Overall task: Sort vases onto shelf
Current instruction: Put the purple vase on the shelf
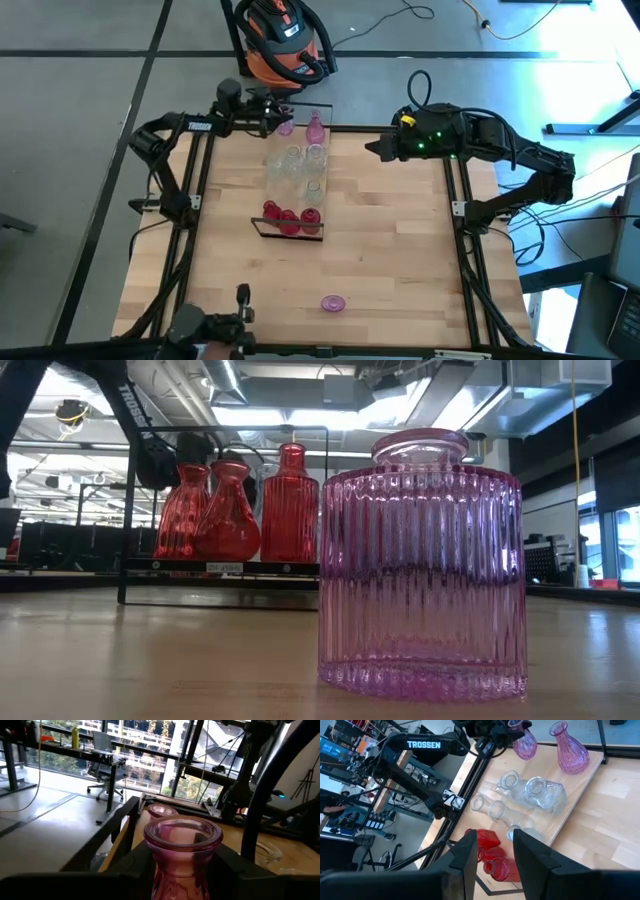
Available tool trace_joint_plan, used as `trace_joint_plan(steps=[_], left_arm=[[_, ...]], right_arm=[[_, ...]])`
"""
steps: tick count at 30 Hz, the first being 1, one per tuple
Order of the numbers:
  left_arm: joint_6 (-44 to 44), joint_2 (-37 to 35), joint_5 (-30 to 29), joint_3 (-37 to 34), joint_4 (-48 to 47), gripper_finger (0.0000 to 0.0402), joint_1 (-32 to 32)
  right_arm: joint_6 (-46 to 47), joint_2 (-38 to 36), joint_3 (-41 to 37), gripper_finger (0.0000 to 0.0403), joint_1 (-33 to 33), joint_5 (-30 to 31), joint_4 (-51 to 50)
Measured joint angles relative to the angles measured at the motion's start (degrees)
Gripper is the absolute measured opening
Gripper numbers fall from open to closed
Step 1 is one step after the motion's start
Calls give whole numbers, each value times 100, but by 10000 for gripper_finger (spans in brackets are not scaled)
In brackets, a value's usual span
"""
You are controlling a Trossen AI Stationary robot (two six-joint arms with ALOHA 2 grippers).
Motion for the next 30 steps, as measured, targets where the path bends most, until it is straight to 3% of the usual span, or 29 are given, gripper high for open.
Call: trace_joint_plan(steps=[10, 14, 19, 23, 30], left_arm=[[280, -926, -557, -932, 27, 118, -54], [448, -926, -801, -1163, 4, 118, -396], [993, -922, -1589, -1238, 6, 118, -667], [1036, -922, -1746, -1240, -29, 118, -662], [1084, -922, -1903, -1242, -131, 118, -666]], right_arm=[[-291, 66, 2, 115, -6, 0, -5], [-328, 196, 2, 115, -11, -33, 4], [-326, 374, 1, 115, 0, -507, 24], [-243, 448, 2, 115, 2, -890, 40], [-157, 468, 0, 115, 2, -910, 136]])
